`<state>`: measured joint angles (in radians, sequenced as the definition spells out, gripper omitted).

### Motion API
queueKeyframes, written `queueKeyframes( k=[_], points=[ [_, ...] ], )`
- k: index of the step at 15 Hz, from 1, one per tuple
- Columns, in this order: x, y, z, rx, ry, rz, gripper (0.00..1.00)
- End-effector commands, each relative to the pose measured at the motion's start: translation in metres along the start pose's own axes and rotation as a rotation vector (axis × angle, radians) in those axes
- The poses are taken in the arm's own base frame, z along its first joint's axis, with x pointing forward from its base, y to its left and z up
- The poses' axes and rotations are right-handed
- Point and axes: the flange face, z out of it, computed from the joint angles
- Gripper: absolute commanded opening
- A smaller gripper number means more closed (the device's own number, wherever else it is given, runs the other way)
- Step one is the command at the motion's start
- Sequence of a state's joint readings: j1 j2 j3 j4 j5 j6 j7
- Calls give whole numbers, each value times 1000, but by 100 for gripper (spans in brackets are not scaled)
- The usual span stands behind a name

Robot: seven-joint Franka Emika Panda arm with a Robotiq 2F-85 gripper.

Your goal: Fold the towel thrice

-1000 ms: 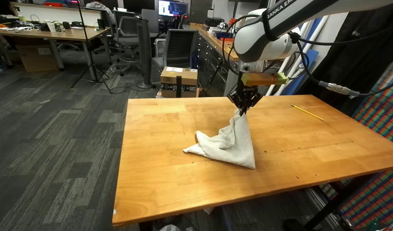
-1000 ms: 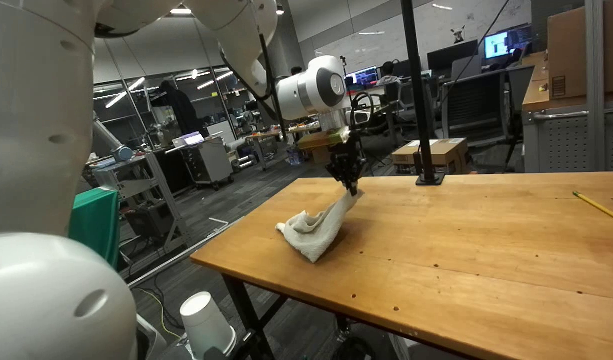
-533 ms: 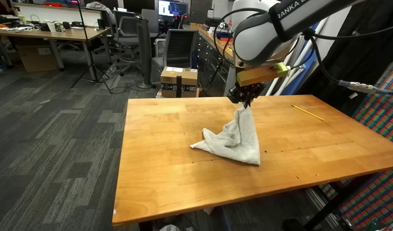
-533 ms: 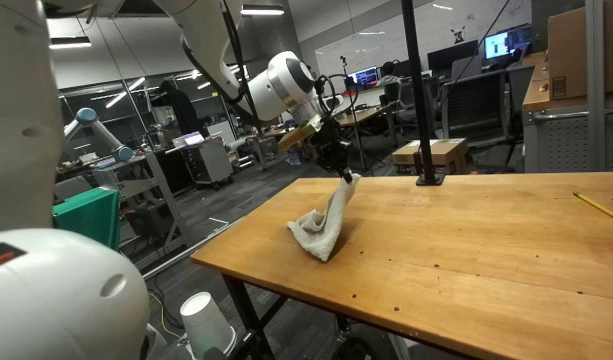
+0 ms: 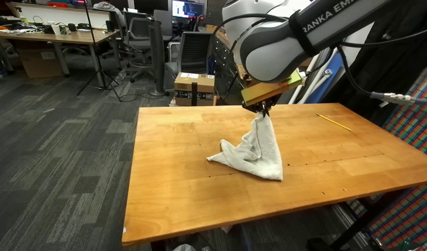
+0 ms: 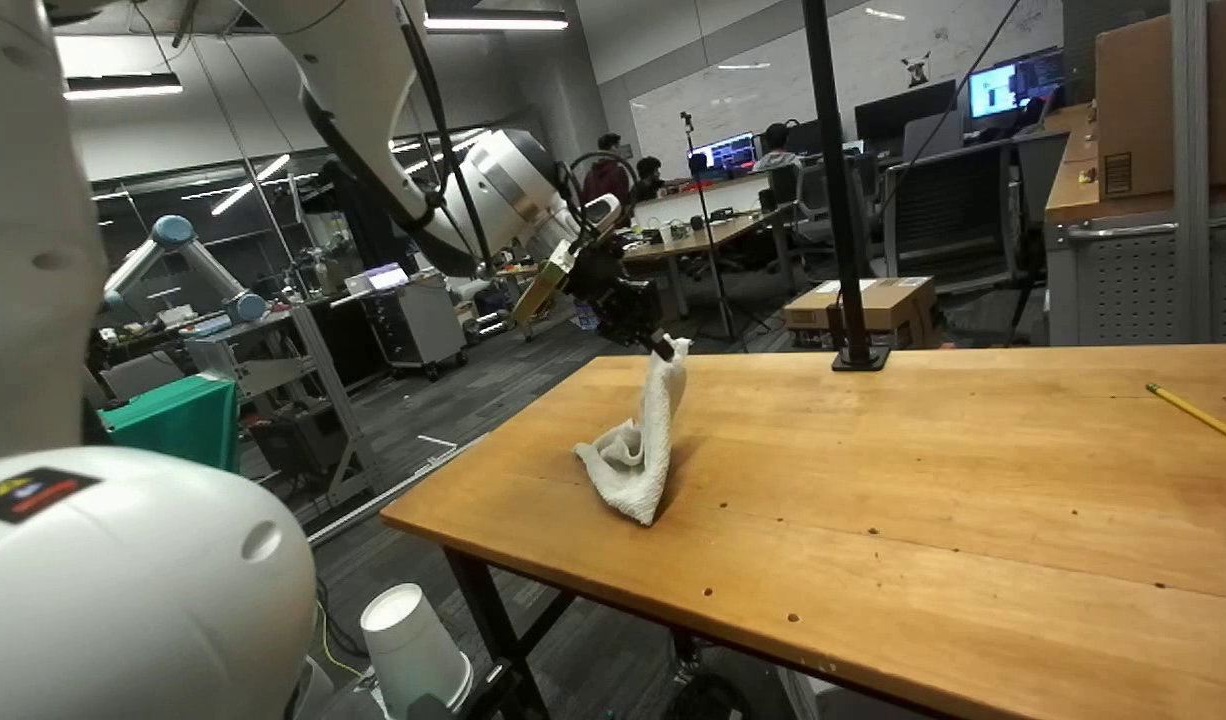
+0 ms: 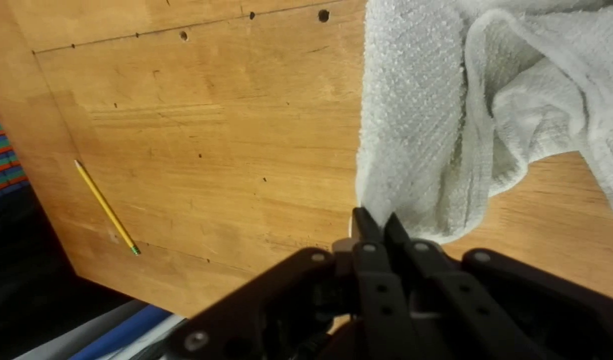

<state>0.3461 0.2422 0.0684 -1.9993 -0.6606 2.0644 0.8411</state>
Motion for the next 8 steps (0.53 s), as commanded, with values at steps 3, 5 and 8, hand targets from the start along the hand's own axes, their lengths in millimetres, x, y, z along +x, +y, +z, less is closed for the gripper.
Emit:
queueKeyframes(
  k=[3,5,8],
  points=[
    [-37,-44,-38,-86,37,-27,2],
    [-48,-65,-46,-85,19,-59,2],
    [-61,-90,-54,-61,-16,-116,2]
  ],
)
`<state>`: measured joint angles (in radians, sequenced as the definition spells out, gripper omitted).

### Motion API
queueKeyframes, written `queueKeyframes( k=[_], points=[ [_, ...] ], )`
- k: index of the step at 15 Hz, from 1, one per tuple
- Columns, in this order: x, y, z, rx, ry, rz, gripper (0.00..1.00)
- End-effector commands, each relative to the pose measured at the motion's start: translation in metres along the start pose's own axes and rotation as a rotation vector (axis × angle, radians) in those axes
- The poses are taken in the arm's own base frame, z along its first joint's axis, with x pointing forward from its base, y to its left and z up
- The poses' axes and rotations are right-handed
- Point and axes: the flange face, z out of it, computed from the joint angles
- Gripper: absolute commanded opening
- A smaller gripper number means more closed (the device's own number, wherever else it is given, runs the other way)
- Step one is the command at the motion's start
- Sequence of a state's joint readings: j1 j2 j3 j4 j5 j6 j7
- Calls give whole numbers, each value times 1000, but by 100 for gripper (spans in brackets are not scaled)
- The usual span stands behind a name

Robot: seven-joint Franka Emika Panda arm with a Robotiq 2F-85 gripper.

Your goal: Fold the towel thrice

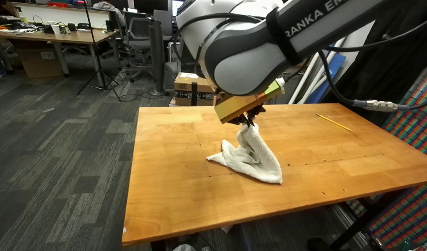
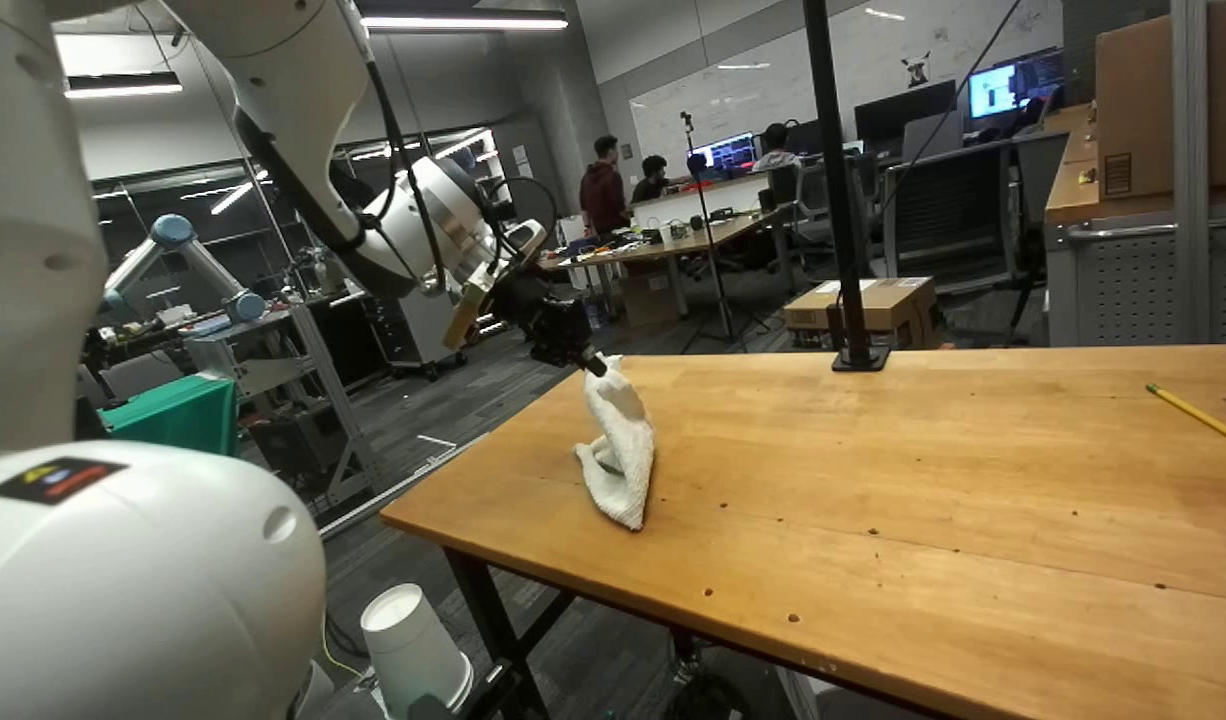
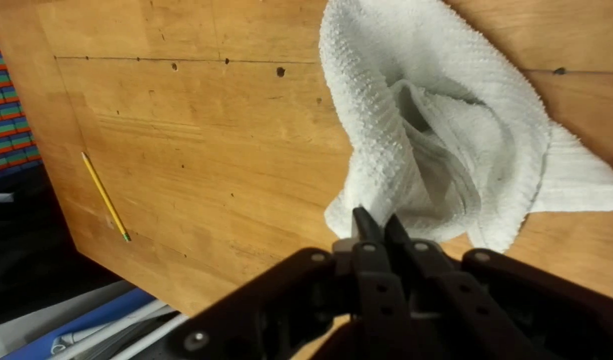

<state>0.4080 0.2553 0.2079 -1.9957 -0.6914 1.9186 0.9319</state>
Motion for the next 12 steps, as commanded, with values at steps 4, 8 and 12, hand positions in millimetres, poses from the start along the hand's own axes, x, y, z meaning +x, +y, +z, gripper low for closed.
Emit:
queueKeyframes(
  k=[4,8,12],
  points=[
    [-4,-38,-12,96,-86,-74,2],
    [8,-37,-3,165,-156,-90,2],
    [26,-29,12,211,-225,-78,2]
  ],
)
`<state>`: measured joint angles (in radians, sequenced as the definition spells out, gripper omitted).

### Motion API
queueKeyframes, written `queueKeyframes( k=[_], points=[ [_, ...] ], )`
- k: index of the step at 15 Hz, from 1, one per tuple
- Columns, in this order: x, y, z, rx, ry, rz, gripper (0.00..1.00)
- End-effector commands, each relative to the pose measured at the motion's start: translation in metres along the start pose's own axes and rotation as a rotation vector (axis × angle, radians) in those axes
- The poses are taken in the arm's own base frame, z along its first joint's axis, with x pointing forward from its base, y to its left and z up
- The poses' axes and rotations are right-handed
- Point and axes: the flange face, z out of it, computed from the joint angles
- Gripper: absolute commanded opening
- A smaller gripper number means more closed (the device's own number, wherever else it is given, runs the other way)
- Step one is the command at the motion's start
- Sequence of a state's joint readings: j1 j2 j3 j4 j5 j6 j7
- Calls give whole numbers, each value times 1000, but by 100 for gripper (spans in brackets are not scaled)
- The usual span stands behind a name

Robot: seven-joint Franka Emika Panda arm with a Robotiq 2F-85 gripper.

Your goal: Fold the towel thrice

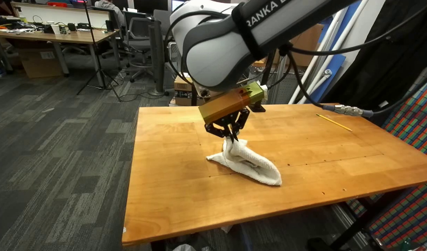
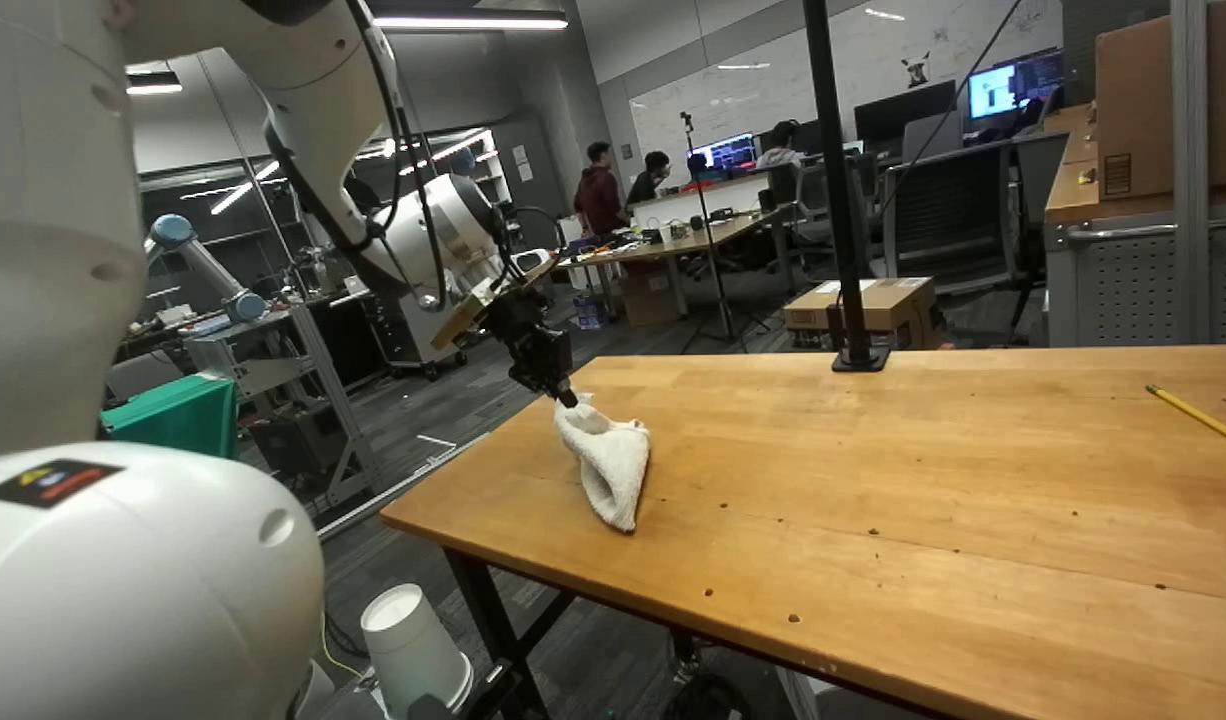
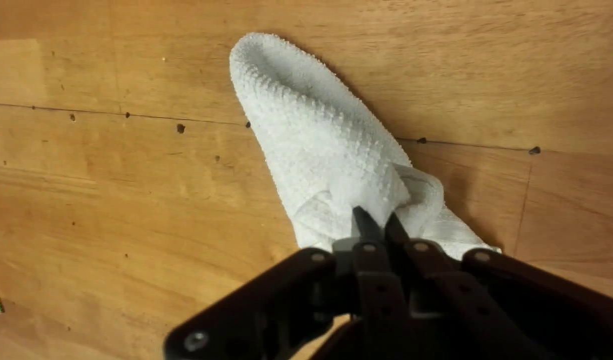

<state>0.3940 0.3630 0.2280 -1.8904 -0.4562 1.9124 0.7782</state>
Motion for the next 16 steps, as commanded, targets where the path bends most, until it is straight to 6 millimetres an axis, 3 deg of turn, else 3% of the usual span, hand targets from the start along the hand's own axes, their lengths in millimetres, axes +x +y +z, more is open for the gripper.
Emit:
queueKeyframes(
  k=[1,2,4,12,16],
  points=[
    [22,10,3,51,-53,6,4],
    [26,13,7,55,-65,14,29],
    [33,18,12,69,-85,29,33],
    [44,38,15,169,-138,88,97],
    [48,77,20,249,-163,171,100]
  ],
)
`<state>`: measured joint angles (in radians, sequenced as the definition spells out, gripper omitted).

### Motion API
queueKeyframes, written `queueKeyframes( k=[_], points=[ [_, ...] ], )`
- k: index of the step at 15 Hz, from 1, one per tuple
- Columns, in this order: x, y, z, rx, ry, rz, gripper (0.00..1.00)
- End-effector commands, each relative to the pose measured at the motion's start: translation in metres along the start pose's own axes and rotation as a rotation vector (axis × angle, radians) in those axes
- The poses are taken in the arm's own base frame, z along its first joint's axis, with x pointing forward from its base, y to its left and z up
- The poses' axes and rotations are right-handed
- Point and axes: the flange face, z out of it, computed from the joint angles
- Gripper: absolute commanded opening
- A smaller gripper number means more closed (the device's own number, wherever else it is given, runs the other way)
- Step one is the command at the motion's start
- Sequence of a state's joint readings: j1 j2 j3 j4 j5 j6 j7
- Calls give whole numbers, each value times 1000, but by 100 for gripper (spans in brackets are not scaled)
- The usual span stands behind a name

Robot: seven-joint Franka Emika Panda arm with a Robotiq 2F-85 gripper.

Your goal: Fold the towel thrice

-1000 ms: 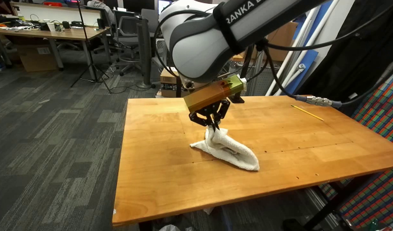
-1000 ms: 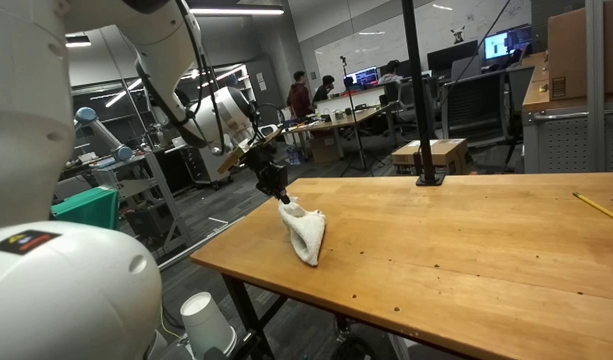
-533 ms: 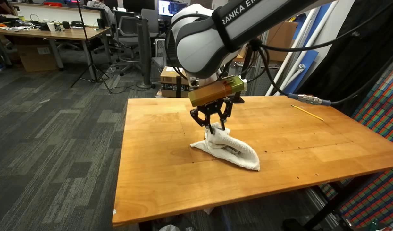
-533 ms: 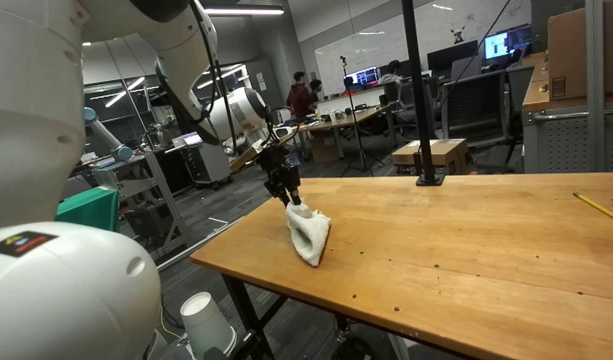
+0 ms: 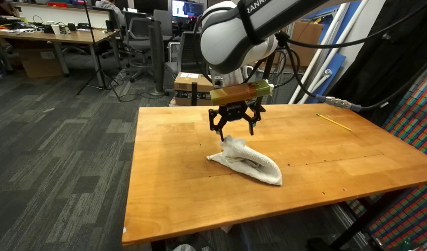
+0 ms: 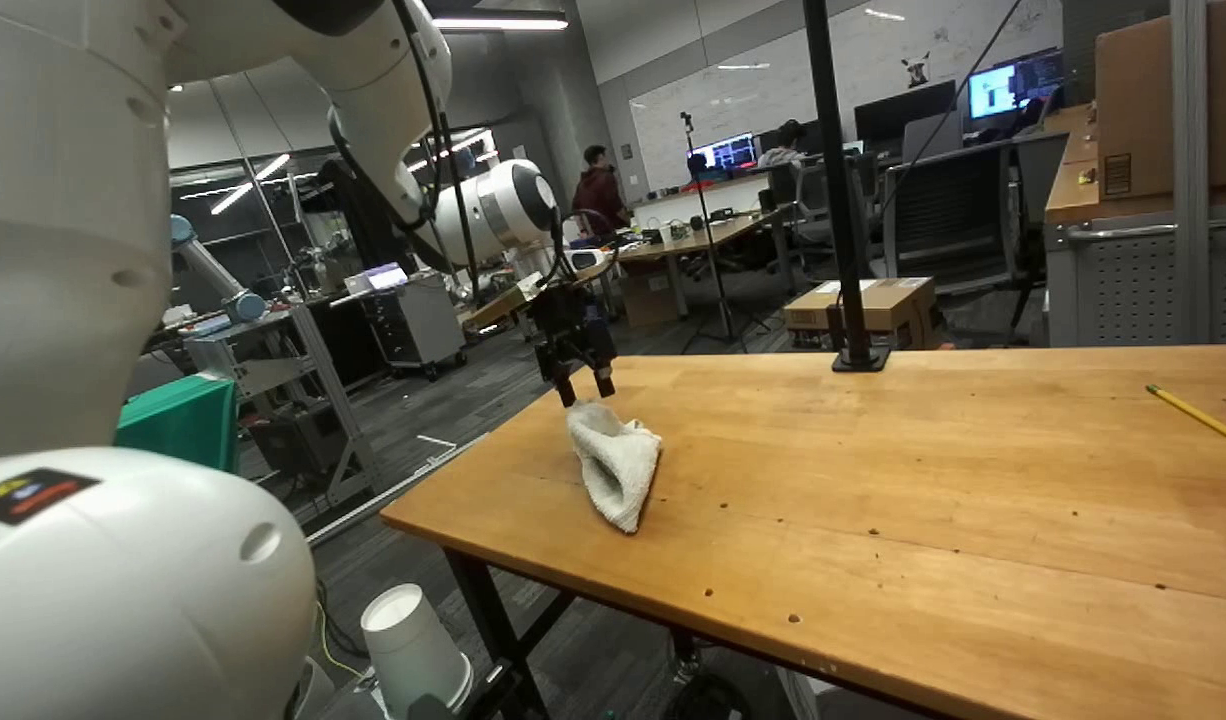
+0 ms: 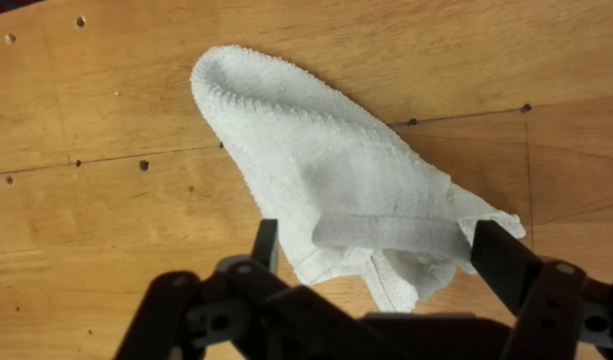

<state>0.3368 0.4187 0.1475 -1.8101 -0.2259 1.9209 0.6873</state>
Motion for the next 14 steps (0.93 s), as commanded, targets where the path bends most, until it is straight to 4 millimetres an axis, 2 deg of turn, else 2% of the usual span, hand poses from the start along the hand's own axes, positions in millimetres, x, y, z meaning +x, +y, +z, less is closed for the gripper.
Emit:
queueKeyframes(
  k=[1,4,7,11,14],
  points=[
    [8,46,-12,108,-6,71,100],
    [12,98,-7,196,-15,176,100],
    [3,159,5,279,-11,290,100],
    [-26,231,25,359,26,421,100],
    [-55,273,40,403,56,502,100]
  ],
)
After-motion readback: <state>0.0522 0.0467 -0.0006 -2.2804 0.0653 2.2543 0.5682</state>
